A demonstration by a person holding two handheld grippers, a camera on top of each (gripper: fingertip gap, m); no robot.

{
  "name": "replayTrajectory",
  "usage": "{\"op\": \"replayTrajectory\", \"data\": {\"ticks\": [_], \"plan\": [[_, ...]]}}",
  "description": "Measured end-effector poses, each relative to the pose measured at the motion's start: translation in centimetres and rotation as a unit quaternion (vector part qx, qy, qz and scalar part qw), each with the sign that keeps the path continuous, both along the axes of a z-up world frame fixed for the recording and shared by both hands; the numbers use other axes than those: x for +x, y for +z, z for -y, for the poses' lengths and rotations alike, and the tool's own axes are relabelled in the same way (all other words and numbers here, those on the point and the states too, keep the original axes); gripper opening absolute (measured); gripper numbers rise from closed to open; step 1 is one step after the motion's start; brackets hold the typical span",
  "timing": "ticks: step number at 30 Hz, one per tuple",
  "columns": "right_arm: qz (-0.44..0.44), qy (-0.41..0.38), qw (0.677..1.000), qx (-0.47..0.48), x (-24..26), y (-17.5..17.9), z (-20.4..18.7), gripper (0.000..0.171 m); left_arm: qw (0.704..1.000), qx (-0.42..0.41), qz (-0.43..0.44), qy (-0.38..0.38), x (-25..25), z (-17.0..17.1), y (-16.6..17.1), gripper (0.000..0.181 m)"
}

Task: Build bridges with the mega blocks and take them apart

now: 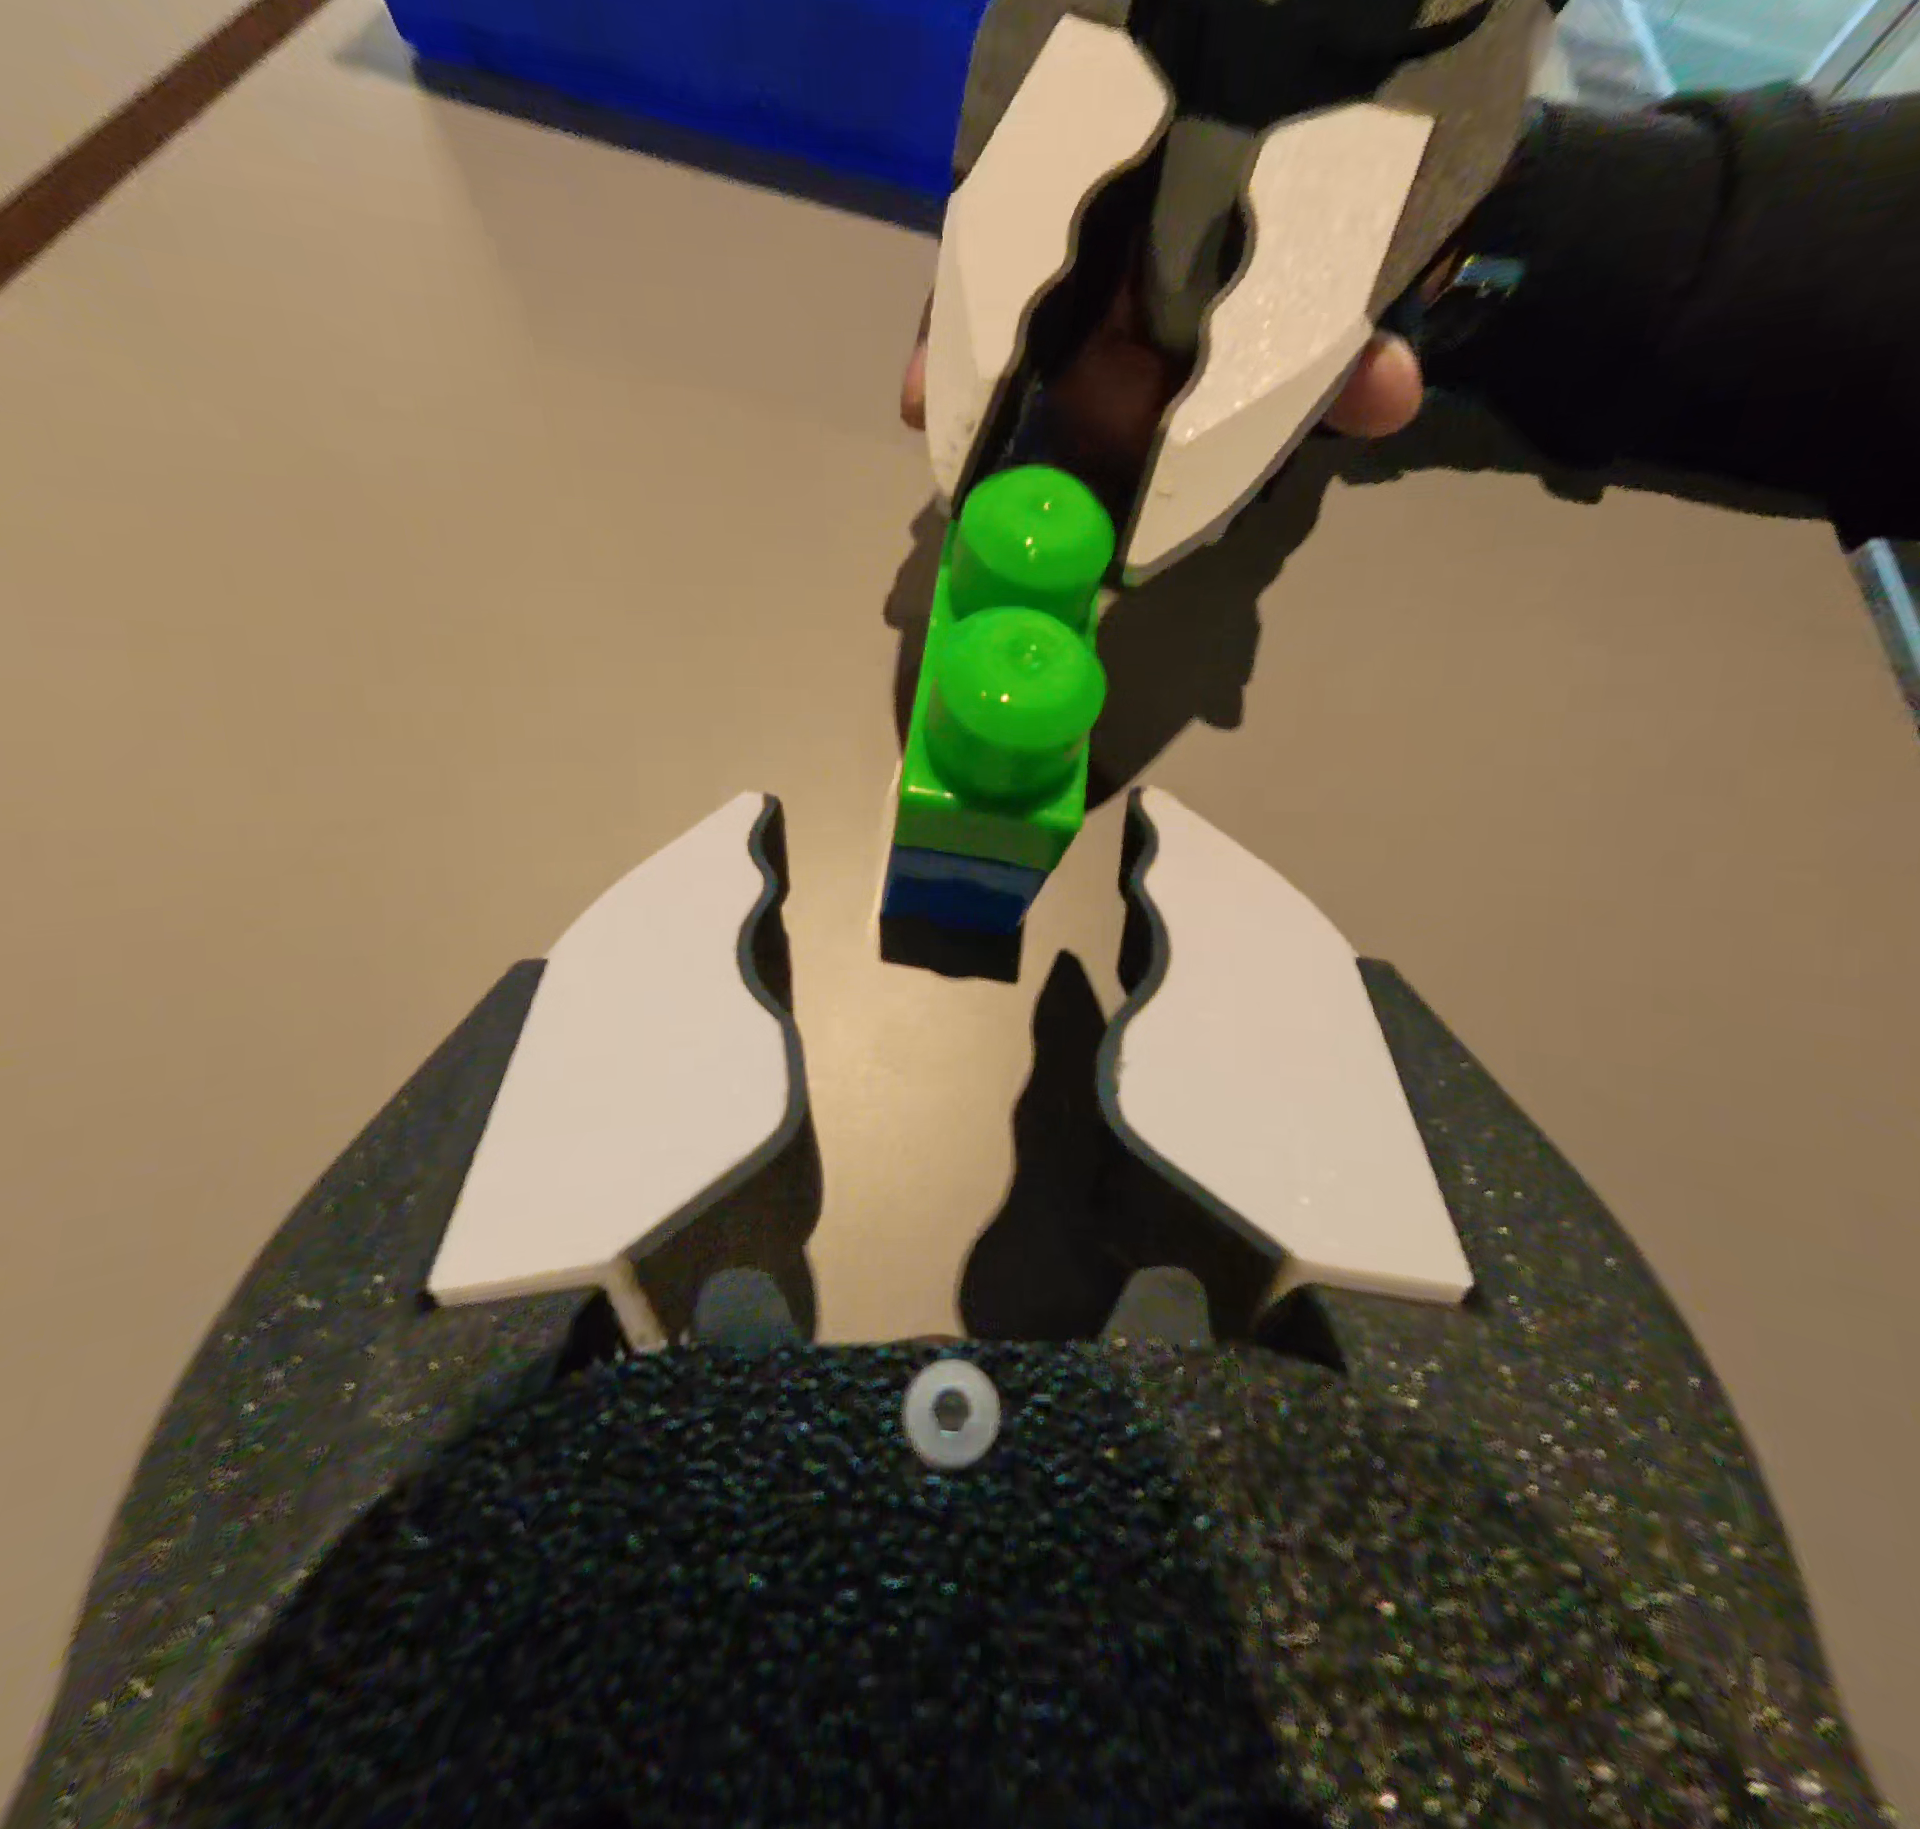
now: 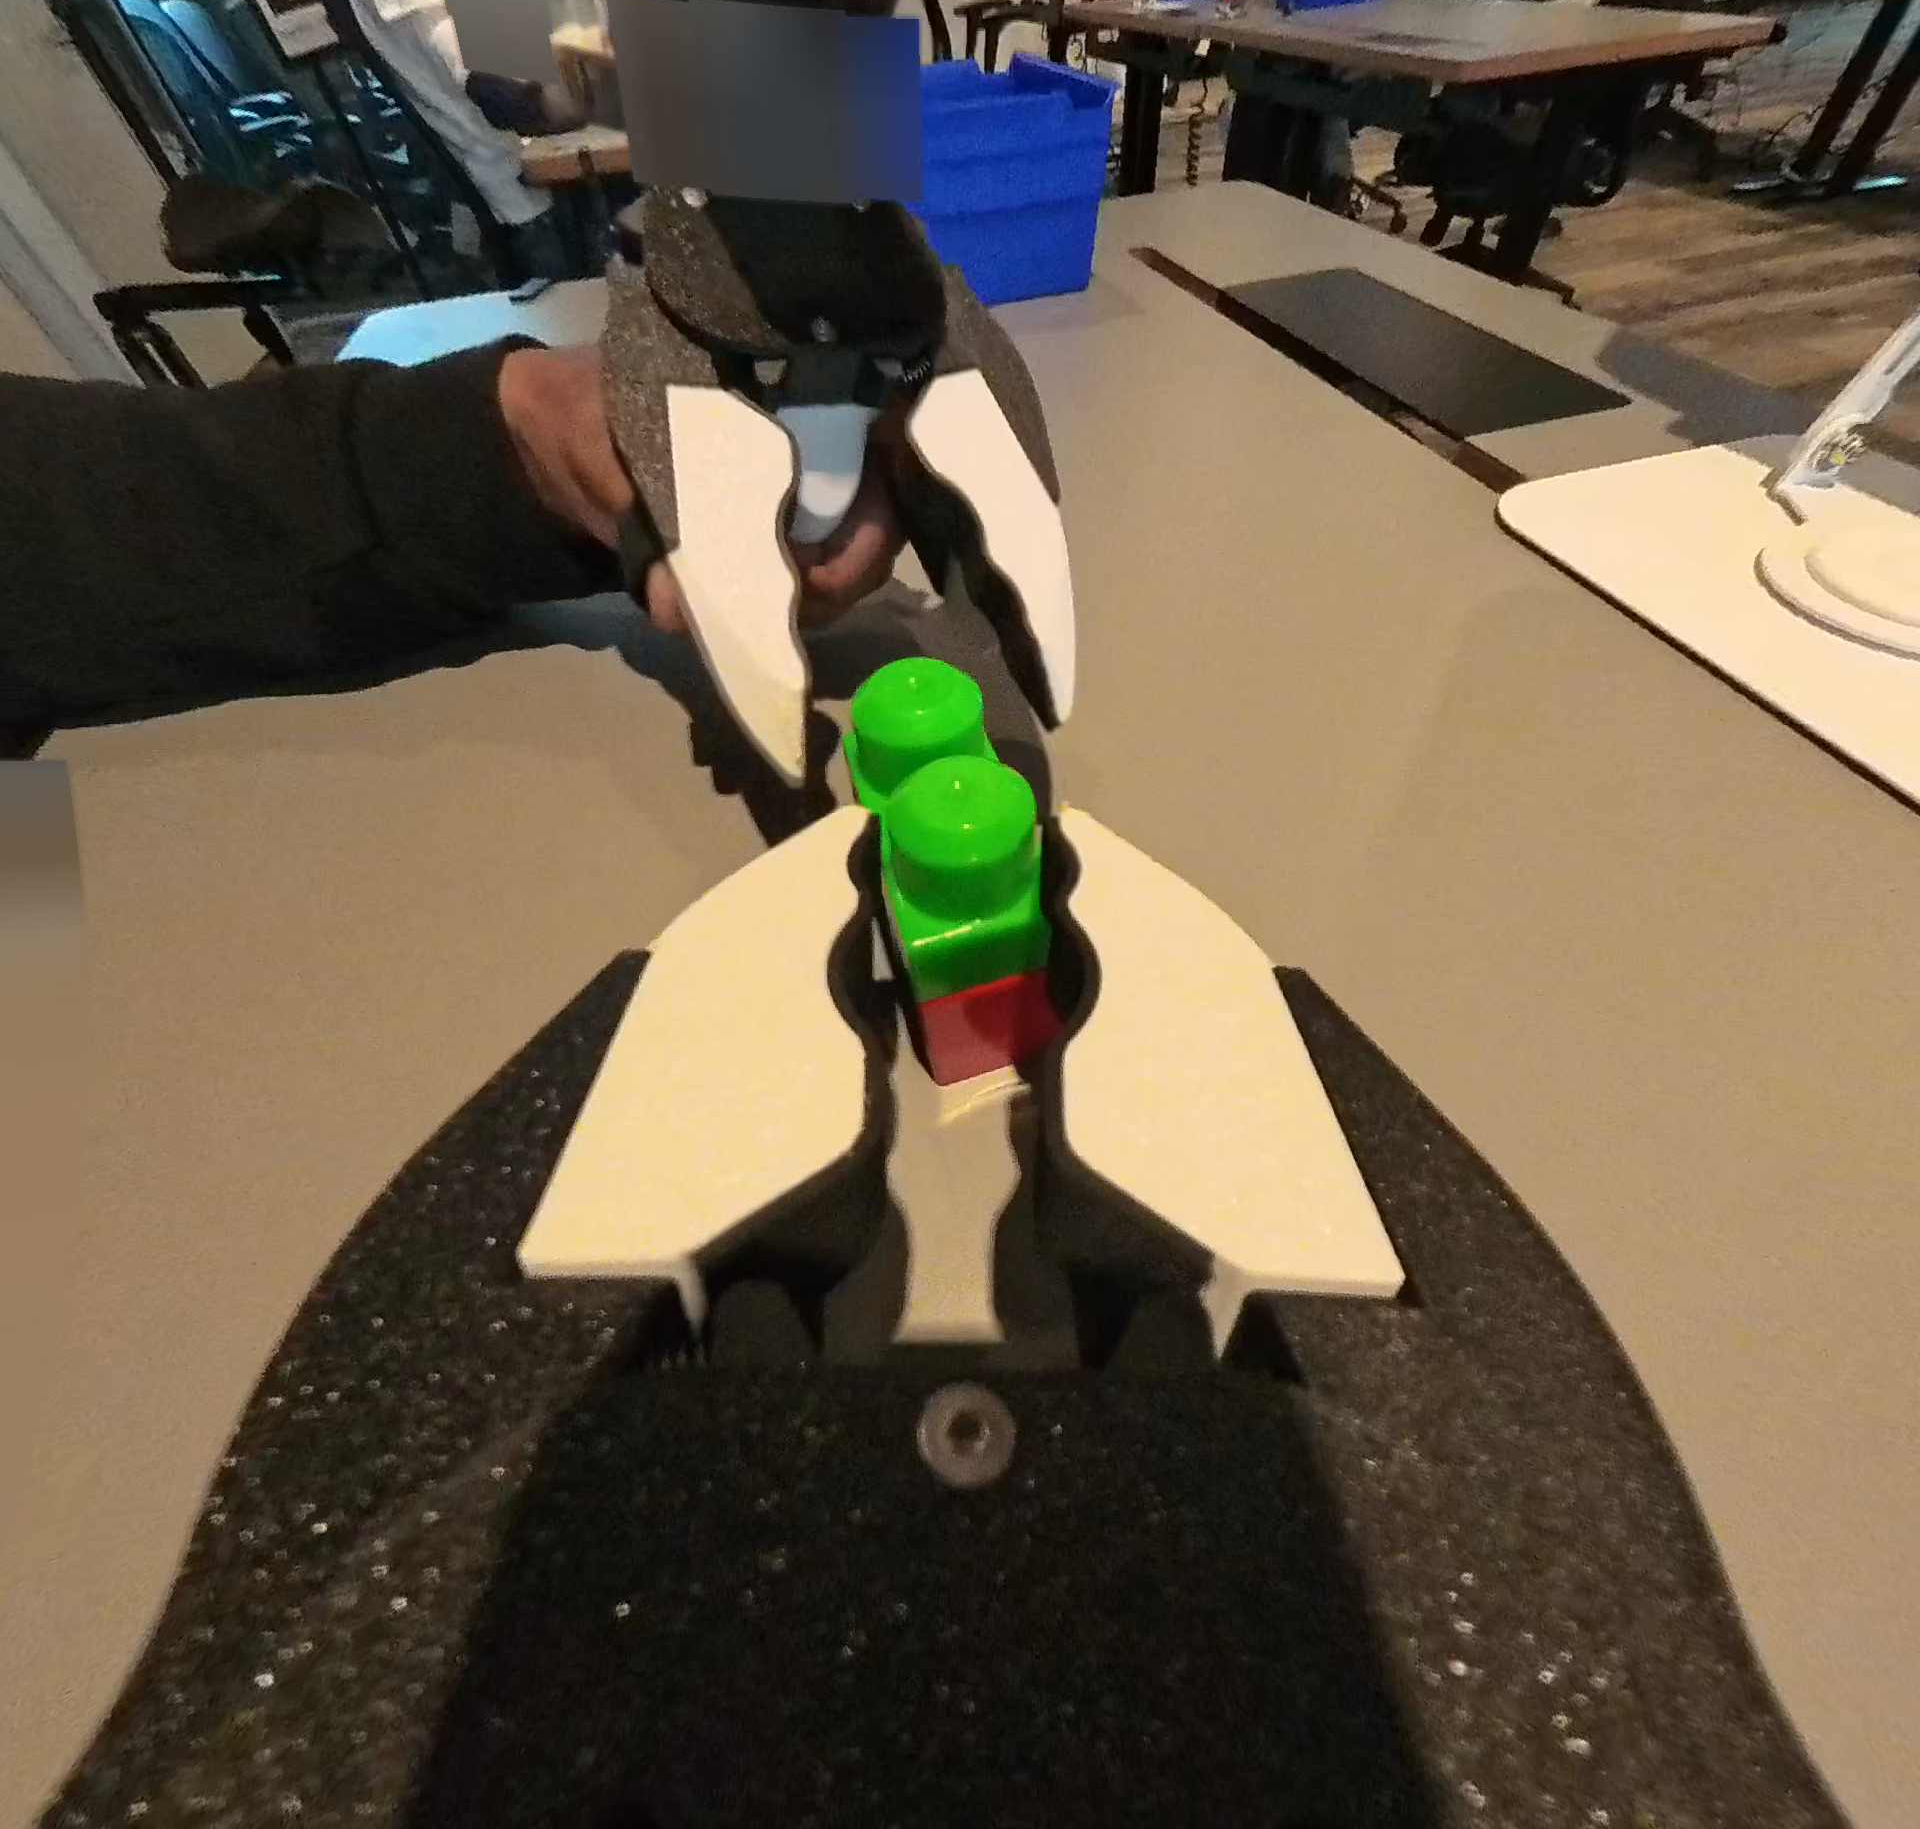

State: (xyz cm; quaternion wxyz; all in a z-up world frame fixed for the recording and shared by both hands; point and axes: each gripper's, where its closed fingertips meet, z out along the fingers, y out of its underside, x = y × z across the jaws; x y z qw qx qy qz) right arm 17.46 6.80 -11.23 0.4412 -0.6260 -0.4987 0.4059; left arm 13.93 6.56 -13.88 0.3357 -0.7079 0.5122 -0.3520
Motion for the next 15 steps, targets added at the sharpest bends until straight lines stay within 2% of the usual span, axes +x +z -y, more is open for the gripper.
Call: {"op": "replayTrajectory", "data": {"ticks": [3, 9, 15], "plan": [[0.006, 0.002, 1.000, 0.003, 0.1, -0.2, 0.1, 0.030, 1.000, 0.020, 0.012, -0.013, 0.4, 0.4, 0.9, 0.054], [0.040, -0.005, 0.999, 0.021, -0.2, -1.0, 0.2, 0.027, 0.997, 0.074, -0.030, -0.007, 1.0, 0.4, 0.4, 0.034], [0.043, -0.007, 0.999, 0.011, -0.1, -1.0, 0.1, 0.027, 0.998, 0.062, -0.020, -0.007, 1.0, 0.4, 0.3, 0.033]]}}
